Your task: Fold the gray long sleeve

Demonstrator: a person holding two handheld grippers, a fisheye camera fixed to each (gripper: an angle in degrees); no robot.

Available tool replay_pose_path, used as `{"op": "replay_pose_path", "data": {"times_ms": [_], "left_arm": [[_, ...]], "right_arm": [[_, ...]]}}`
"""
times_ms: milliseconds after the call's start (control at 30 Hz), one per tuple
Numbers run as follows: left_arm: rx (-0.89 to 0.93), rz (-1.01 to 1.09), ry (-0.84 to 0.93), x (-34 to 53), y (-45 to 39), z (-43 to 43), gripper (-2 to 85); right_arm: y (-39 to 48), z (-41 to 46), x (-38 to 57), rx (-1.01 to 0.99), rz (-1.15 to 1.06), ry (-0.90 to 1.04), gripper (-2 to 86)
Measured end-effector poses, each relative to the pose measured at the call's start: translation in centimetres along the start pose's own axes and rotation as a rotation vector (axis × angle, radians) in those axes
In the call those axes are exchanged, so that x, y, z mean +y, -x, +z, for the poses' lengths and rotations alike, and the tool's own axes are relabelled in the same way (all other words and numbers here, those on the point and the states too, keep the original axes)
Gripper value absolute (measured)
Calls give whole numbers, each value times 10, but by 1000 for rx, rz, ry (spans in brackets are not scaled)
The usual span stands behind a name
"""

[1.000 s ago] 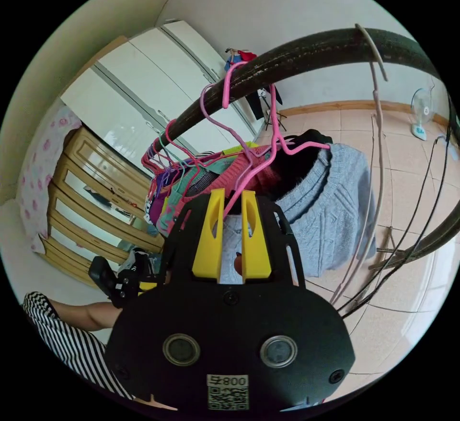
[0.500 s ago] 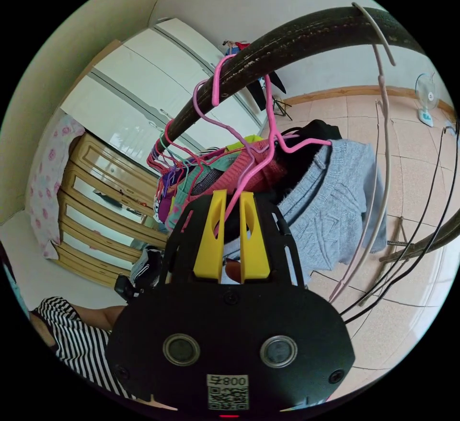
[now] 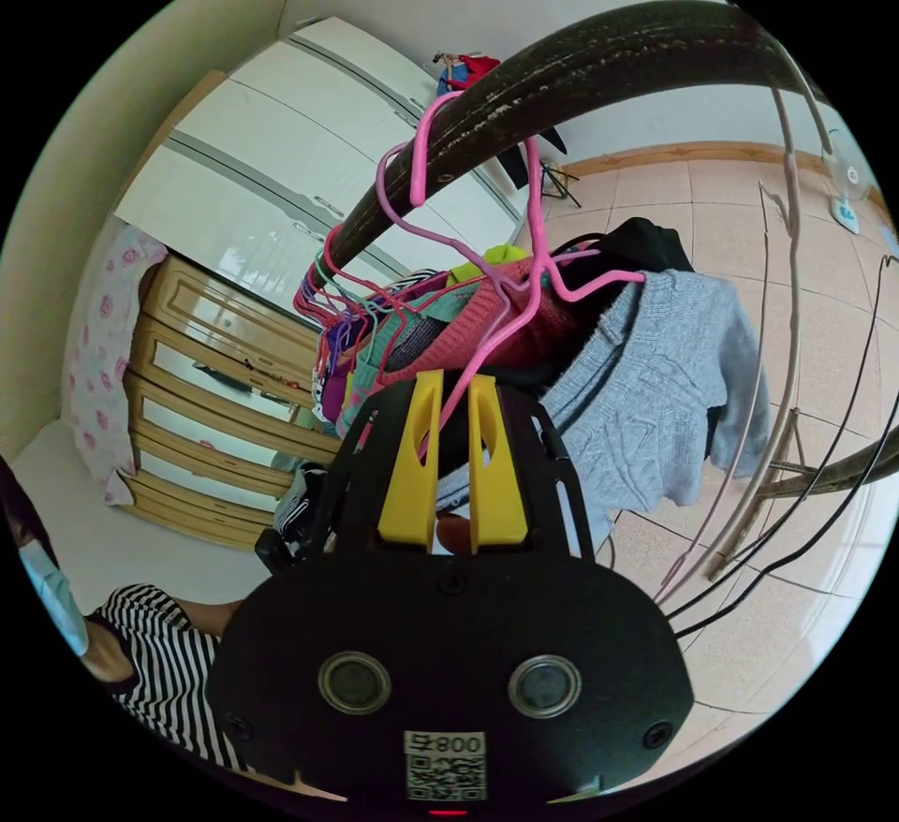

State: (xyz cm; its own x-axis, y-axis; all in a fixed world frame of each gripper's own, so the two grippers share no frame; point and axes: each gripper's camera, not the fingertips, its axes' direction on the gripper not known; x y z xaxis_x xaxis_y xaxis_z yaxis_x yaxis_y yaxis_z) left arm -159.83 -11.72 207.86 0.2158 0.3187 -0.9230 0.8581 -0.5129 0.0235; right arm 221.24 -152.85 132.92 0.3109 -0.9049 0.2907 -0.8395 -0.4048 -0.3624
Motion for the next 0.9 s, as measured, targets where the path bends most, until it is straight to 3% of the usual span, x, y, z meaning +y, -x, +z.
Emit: {"op": "replay_pose_path", "data": {"times_ms": [200, 333, 533, 900], "left_arm": [[-97, 58, -123, -28, -21, 0, 80], [-84, 94, -67, -49, -29, 37, 94], [-88, 124, 5, -58, -44, 67, 35], [-132, 154, 13, 1, -74, 37, 13]], "right_arm": [[-14, 15, 5, 11, 30, -11, 33], [-17, 21, 5, 10, 35, -11, 33], [-17, 27, 3, 7, 39, -12, 31], [-4, 19, -11, -50, 35, 20, 32]]}}
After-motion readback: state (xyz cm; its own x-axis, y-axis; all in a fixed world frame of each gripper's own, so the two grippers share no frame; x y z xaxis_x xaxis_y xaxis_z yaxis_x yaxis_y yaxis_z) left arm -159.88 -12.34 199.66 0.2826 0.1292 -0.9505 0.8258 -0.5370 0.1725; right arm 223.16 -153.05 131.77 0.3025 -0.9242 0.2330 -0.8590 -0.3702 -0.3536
